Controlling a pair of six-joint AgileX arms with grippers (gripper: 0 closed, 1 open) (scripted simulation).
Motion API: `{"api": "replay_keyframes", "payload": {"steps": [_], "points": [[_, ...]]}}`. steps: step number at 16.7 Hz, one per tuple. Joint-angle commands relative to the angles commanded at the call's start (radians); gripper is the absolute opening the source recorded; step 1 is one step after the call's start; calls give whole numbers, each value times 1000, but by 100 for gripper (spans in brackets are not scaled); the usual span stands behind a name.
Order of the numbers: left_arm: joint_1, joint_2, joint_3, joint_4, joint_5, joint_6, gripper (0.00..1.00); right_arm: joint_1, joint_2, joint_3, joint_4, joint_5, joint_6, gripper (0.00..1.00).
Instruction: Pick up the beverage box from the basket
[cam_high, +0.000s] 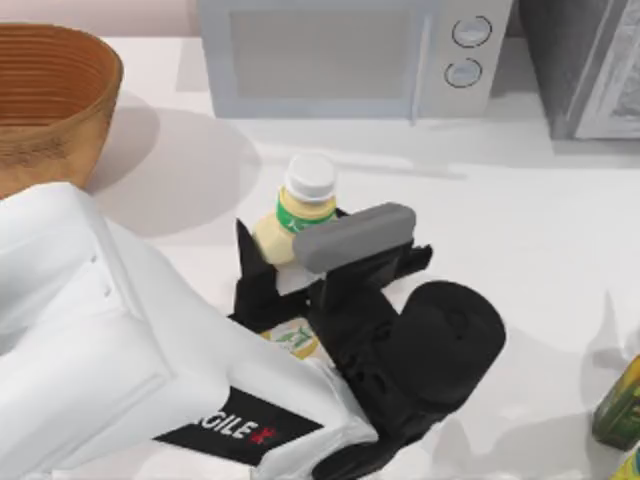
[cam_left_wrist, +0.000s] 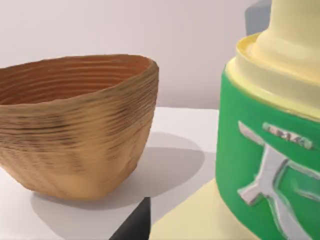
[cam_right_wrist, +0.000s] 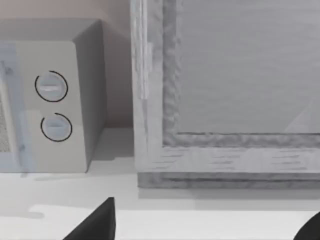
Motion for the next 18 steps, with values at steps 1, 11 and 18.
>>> {"api": "replay_keyframes", "payload": {"steps": [1, 11, 18], "points": [[0, 0, 0, 0, 0, 0, 15, 0, 0, 0, 0, 0, 0, 100], [0, 0, 0, 0, 0, 0, 90, 0, 0, 0, 0, 0, 0, 100], [0, 0, 0, 0, 0, 0, 100, 0, 0, 0, 0, 0, 0, 100]]}}
